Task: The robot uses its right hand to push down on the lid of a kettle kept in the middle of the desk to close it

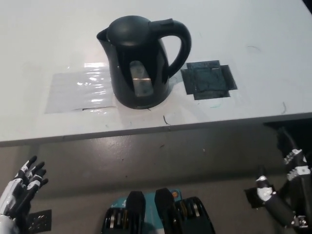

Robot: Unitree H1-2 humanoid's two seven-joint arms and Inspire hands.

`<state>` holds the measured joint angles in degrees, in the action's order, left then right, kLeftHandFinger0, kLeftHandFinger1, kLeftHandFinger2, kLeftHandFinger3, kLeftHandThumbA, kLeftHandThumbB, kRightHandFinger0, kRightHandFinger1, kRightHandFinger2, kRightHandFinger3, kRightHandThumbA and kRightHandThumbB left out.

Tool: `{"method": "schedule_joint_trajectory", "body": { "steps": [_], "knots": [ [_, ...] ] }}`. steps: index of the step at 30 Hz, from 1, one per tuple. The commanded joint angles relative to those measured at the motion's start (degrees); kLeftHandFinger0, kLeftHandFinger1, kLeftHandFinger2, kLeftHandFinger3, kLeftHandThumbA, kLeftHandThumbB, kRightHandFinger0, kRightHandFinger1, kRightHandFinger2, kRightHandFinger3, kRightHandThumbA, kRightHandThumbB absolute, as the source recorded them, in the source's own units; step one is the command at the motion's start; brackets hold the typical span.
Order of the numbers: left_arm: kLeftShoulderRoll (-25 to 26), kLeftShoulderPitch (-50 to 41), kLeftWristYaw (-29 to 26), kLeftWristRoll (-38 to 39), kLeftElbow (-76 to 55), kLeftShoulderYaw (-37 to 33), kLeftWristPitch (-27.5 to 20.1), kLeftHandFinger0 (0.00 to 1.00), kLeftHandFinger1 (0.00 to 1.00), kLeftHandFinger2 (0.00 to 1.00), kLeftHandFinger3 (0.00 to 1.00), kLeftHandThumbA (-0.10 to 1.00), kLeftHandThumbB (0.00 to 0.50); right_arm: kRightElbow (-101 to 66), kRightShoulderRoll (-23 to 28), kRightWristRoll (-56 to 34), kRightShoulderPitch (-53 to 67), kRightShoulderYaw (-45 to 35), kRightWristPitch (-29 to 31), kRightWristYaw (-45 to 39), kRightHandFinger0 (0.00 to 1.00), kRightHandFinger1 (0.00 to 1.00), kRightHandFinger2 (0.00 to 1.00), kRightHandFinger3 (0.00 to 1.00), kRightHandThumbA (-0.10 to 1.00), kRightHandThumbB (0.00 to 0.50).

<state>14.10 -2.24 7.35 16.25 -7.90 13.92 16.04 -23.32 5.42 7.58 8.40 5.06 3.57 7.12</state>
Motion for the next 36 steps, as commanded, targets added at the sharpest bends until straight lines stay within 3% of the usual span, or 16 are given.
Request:
{"method": "schedule_joint_trajectory", "body": {
  "steps": [1,4,6,8,13,18,36],
  "knots": [
    [0.8,-0.2,0.1,0.9,-0.8,1.0,-0.6,1.00,1.00,1.00,1.00,0.55,0.001,8.3,0.6,-0.1,-3.7,-4.4,9.3,2.6,1.00,1.00,1.00,1.00,0.34,0.000],
    [0.3,-0.1,0.1,0.9,-0.3,0.8,-1.1,1.00,1.00,1.00,1.00,0.54,0.003,17.5,1.2,-1.1,-6.0,-7.7,14.3,3.7,1.00,1.00,1.00,1.00,0.27,0.000],
    [-0.1,0.2,-0.3,0.7,-0.1,0.8,-1.2,1.00,1.00,1.00,1.00,0.53,0.004,21.4,1.7,-1.5,-7.9,-9.1,16.5,3.8,1.00,1.00,1.00,1.00,0.35,0.000],
    [-0.1,0.3,-0.5,0.2,0.0,0.8,-1.6,1.00,1.00,1.00,1.00,0.54,0.000,20.9,1.1,-2.3,-8.9,-9.9,14.4,3.3,1.00,1.00,1.00,1.00,0.46,0.000],
    [-0.1,0.2,-0.5,0.3,0.0,1.1,-1.7,1.00,1.00,1.00,1.00,0.54,0.002,21.1,1.3,-1.9,-10.6,-11.1,15.9,2.3,1.00,1.00,1.00,1.00,0.44,0.000],
    [-0.1,0.3,-0.3,0.5,0.2,1.1,-1.8,1.00,1.00,1.00,1.00,0.55,0.000,20.4,1.1,-2.2,-10.5,-11.5,15.5,1.5,1.00,1.00,1.00,1.00,0.50,0.000],
    [0.1,-0.1,0.1,0.3,-0.1,0.7,-1.6,1.00,1.00,1.00,1.00,0.55,0.009,20.1,0.8,-3.3,-8.8,-11.6,14.9,0.9,1.00,1.00,1.00,1.00,0.40,0.000]
  ]
}}
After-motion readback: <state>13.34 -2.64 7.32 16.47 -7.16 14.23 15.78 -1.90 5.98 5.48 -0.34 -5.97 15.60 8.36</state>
